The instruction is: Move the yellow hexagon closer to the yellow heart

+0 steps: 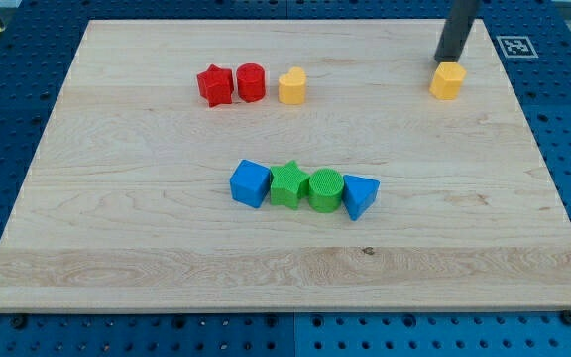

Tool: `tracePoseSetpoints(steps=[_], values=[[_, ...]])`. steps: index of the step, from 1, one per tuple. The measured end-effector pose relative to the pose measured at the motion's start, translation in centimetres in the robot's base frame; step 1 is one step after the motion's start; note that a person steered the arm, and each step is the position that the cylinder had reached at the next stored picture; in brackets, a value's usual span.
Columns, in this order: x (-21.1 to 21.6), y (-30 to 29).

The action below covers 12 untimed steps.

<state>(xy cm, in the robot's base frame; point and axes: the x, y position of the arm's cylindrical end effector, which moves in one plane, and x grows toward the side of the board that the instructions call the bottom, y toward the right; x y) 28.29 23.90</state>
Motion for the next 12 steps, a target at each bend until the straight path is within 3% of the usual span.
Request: tracePoseSetpoints(steps=[2,3,4,6,7,9,11,12], values=[[2.9,8.5],[5.7,8.4],[6.8,5.6],[6.8,-6.8],[6.8,-8.1],[6.9,1.0],[1.0,-0.8],[0.9,-4.9]])
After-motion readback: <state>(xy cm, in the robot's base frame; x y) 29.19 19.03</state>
